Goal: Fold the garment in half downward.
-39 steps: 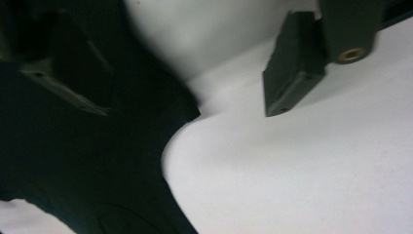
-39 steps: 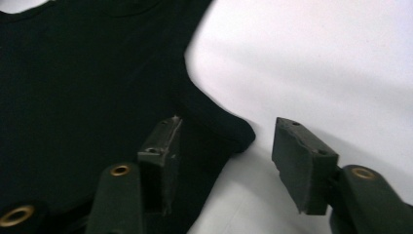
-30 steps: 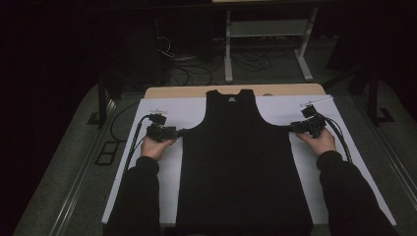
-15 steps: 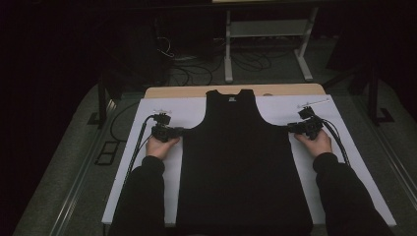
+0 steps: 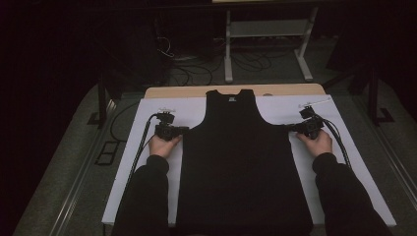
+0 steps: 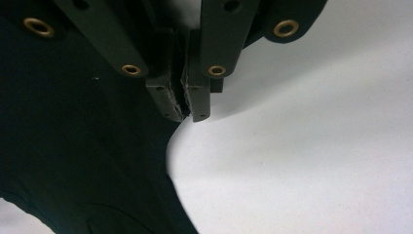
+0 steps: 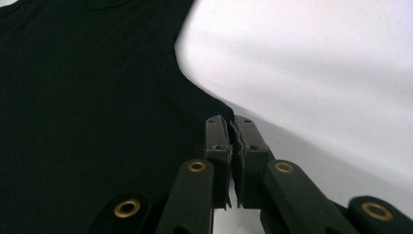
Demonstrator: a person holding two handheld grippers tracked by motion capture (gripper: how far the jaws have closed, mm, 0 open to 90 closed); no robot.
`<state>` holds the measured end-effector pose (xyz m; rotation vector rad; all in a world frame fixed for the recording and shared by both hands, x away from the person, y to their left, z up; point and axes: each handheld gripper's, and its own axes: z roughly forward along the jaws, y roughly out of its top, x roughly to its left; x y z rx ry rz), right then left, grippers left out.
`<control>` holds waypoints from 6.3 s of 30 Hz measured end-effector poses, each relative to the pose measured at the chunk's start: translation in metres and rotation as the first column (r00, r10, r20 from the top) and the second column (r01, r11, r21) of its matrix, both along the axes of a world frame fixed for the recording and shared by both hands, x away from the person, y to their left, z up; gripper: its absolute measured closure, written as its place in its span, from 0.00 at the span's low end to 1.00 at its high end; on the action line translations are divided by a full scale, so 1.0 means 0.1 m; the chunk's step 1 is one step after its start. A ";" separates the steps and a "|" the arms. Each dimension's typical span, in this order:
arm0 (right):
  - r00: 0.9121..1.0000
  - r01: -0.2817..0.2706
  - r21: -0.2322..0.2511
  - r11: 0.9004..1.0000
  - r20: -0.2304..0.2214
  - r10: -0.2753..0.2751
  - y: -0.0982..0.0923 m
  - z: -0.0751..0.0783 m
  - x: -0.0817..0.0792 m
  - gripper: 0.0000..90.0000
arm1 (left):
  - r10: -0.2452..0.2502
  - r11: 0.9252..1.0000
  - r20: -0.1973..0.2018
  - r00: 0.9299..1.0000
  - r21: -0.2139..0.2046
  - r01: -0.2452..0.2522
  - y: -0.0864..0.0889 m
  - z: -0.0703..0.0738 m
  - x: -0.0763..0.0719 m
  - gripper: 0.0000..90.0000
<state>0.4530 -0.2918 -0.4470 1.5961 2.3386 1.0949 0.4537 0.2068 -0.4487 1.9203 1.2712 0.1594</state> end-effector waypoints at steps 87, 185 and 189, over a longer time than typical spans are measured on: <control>0.989 -0.114 0.198 0.974 0.119 0.092 -0.13 0.41 -0.94 0.95 | -0.081 0.975 0.121 0.989 -0.198 0.104 0.26 0.42 -0.98 0.95; 0.978 -0.108 0.121 0.987 -0.167 0.127 -0.21 0.10 -1.40 0.95 | -0.148 0.986 -0.108 0.983 -0.087 0.139 0.32 0.08 -1.44 0.94; 0.975 -0.112 0.122 0.986 -0.180 0.133 -0.21 0.08 -1.40 0.95 | -0.143 0.987 -0.119 0.983 -0.085 0.134 0.32 0.07 -1.42 0.94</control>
